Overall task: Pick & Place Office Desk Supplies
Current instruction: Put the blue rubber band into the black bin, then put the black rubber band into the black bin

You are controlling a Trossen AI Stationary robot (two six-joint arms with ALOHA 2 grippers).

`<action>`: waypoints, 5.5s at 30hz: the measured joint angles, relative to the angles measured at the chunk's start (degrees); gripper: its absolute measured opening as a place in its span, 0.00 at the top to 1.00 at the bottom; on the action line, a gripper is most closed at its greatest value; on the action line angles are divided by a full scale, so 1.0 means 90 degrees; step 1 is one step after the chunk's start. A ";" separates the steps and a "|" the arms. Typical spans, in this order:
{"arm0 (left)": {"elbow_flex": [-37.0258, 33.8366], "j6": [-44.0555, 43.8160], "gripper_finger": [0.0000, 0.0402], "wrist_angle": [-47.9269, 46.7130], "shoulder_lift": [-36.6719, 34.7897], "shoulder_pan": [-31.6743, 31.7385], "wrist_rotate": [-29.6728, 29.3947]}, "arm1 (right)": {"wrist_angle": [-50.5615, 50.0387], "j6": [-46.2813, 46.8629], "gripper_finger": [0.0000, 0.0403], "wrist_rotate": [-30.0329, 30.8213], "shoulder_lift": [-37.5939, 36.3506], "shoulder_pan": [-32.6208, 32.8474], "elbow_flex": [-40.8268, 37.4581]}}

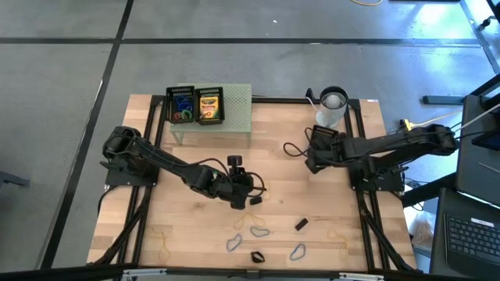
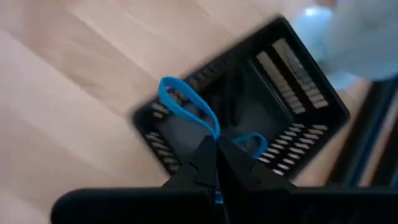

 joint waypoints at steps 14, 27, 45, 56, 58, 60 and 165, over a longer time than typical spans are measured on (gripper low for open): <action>0.0000 0.0007 0.68 0.0000 0.0000 0.0000 -0.0002 | 0.0181 -0.0027 0.81 0.0307 0.0000 -0.0638 -0.0514; 0.0000 -0.0007 0.68 0.0002 0.0000 0.0000 0.0000 | 0.0174 -0.0796 0.45 0.0173 0.0000 -0.0633 -0.0002; 0.0000 -0.0118 0.68 0.0002 0.0000 0.0000 0.0000 | -0.0018 -0.1522 0.38 -0.0277 0.0000 -0.0633 0.0511; 0.0000 -0.0965 0.67 0.0191 0.0082 0.0005 0.1259 | 0.0415 -0.1525 0.38 -0.0674 0.0000 -0.0633 0.0511; -0.0005 -0.0964 0.65 0.0361 0.0175 0.0005 0.1628 | 0.0608 -0.1576 0.38 -0.0674 0.0000 -0.0633 0.0511; -0.0005 -0.0933 0.62 0.0693 0.0325 0.0005 0.2071 | 0.0843 -0.1707 0.38 -0.0674 0.0000 -0.0633 0.0511; 0.0000 0.1292 0.99 0.4317 -0.0340 0.0520 0.0457 | 0.6746 -0.6356 0.38 -0.3071 0.0000 0.0734 0.0511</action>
